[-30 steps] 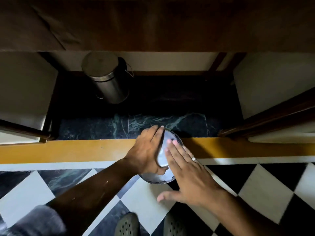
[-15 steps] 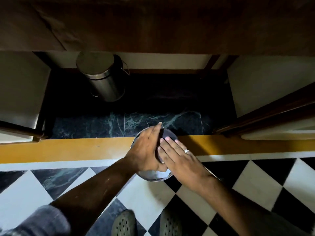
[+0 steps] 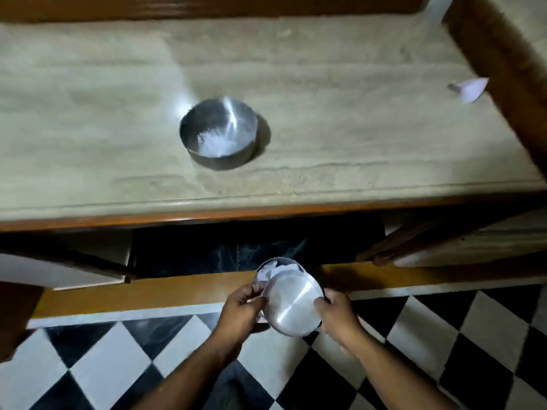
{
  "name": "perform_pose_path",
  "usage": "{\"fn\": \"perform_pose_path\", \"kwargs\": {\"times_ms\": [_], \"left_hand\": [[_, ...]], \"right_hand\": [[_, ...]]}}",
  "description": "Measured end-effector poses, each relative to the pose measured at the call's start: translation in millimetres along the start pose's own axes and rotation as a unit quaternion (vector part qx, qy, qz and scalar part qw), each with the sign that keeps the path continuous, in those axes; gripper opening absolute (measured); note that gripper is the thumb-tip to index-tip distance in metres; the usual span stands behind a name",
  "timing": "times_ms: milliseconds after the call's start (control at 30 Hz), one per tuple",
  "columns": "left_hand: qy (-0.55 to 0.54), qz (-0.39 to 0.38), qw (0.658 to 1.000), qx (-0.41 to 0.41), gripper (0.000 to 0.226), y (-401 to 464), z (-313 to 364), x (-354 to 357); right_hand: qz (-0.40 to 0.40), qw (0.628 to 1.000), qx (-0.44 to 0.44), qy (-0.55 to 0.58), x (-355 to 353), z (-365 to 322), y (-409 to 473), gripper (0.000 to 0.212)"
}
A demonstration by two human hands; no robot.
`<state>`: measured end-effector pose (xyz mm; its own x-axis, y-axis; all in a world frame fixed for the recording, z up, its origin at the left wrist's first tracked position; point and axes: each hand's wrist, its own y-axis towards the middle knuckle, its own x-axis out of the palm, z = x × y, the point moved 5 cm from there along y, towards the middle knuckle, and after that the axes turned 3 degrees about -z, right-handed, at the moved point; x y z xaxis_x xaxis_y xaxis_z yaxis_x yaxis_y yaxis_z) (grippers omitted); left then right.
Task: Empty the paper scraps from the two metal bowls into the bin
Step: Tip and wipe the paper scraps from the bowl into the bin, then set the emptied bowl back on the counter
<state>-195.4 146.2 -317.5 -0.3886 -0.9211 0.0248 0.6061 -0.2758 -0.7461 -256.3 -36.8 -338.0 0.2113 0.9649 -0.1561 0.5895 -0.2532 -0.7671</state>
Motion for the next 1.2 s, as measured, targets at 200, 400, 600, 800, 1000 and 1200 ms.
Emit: {"fn": "perform_pose_path", "kwargs": {"times_ms": [200,400,600,800,1000,1200], "left_hand": [[-0.018,-0.006,0.998,0.053,0.033,-127,81,-5],[-0.011,-0.018,0.99,0.142,0.021,-167,161,-2],[-0.045,-0.016,0.983,0.179,0.016,-157,249,17],[-0.077,0.018,0.983,0.167,0.026,-96,308,45],[-0.026,0.032,0.987,0.156,0.025,-44,323,62],[-0.001,0.062,0.986,0.152,0.034,-15,322,66]], "right_hand": [[0.096,0.982,-0.087,-0.134,-16,-86,-125,0.024],[0.157,0.948,-0.171,-0.216,-42,-181,-179,0.029],[0.224,0.942,-0.2,-0.147,-79,-263,-184,0.017],[0.211,0.942,-0.195,-0.173,-111,-318,-119,0.02],[0.206,0.944,-0.173,-0.193,-127,-327,-46,0.015],[0.211,0.947,-0.14,-0.2,-133,-322,-16,0.024]]}}
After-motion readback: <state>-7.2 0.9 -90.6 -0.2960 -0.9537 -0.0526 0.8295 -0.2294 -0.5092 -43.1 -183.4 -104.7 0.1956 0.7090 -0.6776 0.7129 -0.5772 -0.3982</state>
